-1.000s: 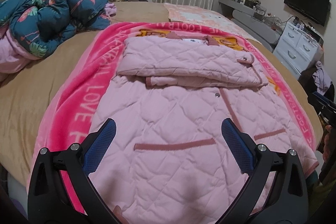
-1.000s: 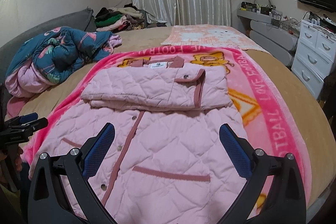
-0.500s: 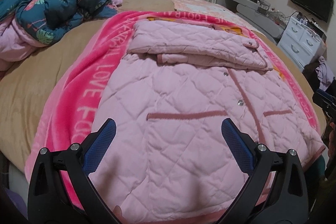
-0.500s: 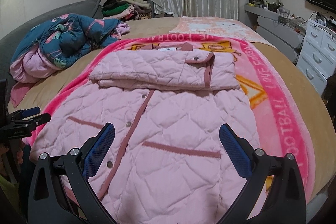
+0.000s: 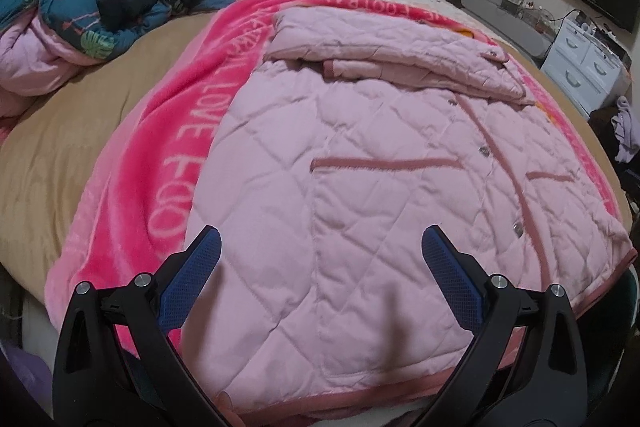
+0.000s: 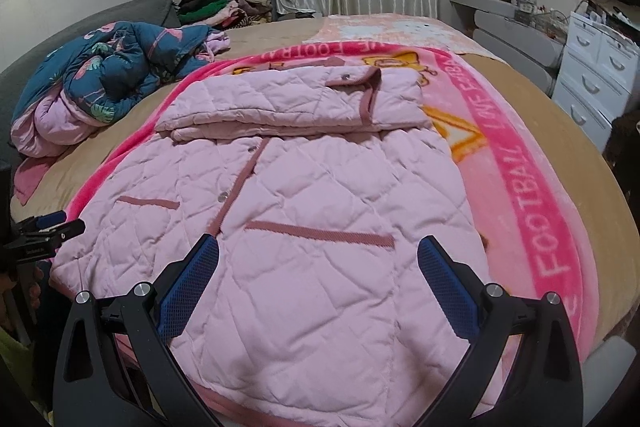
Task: Fold large clothes
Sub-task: 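Open the right tool and move both open tools back toward the jacket hem, then lower both tools to the ribbed jacket hem and close them on it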
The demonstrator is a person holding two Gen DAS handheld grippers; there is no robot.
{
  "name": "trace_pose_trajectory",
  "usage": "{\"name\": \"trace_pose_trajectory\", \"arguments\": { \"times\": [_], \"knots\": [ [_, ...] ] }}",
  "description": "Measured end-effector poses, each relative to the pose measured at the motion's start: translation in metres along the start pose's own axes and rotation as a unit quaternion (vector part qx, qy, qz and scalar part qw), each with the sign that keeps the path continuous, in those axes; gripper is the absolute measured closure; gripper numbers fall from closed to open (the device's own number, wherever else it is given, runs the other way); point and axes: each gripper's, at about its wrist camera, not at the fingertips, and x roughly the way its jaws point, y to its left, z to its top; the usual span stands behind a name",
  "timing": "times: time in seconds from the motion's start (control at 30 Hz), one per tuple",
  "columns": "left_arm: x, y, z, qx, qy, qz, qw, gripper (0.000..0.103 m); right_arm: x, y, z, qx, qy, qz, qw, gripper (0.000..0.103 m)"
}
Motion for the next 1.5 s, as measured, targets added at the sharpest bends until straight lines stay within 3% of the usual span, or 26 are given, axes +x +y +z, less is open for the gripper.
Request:
{"name": "trace_pose_trajectory", "arguments": {
  "times": [0.6,0.87,1.27,1.5],
  "knots": [
    [0.007,0.039,-0.031,-0.031,0.046,0.000,0.9985,0.009,-0.002,-0.020,-0.027,-0.004,0.030,-0.026,0.999,0.004],
    [0.012,0.057,-0.041,-0.064,0.067,-0.033,0.9952,0.009,-0.006,-0.038,-0.034,0.013,0.032,-0.044,0.998,0.004],
    [0.023,0.043,-0.052,-0.049,0.090,-0.066,0.9926,0.009,-0.020,-0.060,-0.043,0.032,0.028,-0.061,0.997,0.004],
    [0.024,0.034,-0.053,-0.046,0.086,-0.068,0.9929,0.009,-0.021,-0.079,-0.054,0.068,0.059,-0.033,0.995,0.004]
  ]
}}
